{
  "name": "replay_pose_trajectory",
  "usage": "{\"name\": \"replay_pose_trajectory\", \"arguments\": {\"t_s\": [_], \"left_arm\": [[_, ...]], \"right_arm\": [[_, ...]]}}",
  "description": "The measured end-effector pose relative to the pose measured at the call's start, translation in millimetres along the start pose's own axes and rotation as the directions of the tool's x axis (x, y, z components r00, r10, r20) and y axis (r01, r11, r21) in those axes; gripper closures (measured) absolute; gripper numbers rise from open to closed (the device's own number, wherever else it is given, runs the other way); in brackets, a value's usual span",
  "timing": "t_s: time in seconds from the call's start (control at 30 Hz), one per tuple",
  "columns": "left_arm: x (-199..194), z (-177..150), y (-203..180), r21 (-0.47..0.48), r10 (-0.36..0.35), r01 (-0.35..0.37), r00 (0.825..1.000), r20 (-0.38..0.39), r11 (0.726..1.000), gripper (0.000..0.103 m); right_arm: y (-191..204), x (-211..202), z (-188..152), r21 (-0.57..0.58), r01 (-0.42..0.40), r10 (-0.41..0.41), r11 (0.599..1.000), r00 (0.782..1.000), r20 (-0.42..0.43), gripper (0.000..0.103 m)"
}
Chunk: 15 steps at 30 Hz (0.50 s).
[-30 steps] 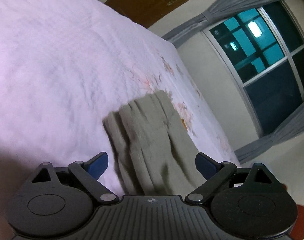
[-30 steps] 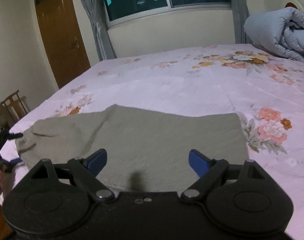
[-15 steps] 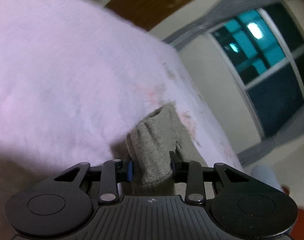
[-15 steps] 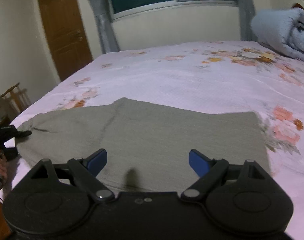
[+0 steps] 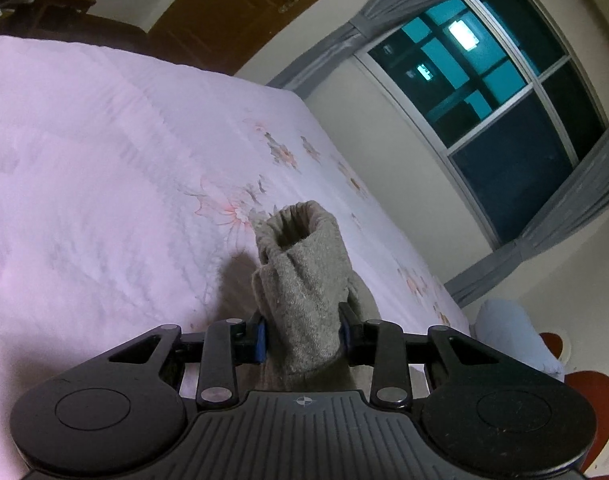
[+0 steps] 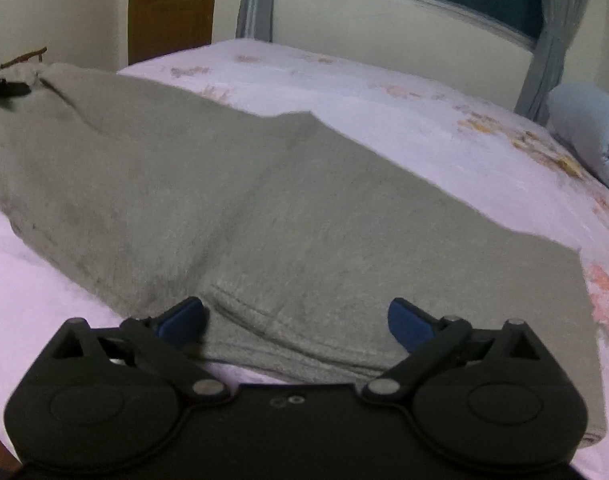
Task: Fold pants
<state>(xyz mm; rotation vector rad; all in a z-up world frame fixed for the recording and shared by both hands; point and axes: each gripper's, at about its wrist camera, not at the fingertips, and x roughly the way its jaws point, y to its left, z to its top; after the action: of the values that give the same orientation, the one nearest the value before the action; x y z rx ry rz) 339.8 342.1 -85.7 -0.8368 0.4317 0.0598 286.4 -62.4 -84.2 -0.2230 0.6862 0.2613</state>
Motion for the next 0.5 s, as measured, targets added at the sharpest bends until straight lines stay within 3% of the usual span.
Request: {"name": "replay_pose_trajectory", "arguments": {"t_s": [0.2,0.37,0.43,0.5], "left_arm": [[-11.4,-0.9,-26.3,0.069,-0.022,0.021,1.000,0.019,0.997,0.069],[-30.9,-2.9,-70.7,0.175,-0.032,0.023,0.998,0.054,0.984,0.069],[-41.8,-8.4,-92.5,0.233,-0.023,0.004,0.997,0.079,0.972,0.069],[-49.9,-17.6,-114.8,0.278,-0.027,-0.002,0.995,0.100,0.961,0.069]], "right_arm": [[0.4,11.6,-2.9,-0.017,-0.004,0.003,1.000,1.000,-0.023,0.006],[-1.9,10.0,-2.9,-0.012,-0.006,0.006,1.000,1.000,-0.016,0.006],[-9.4,-13.5,-1.1,0.046,0.009,-0.012,0.999,0.997,0.075,0.017],[-28.7,-43.6,-7.1,0.124,-0.003,-0.019,0.992,0.984,0.178,0.008]]}}
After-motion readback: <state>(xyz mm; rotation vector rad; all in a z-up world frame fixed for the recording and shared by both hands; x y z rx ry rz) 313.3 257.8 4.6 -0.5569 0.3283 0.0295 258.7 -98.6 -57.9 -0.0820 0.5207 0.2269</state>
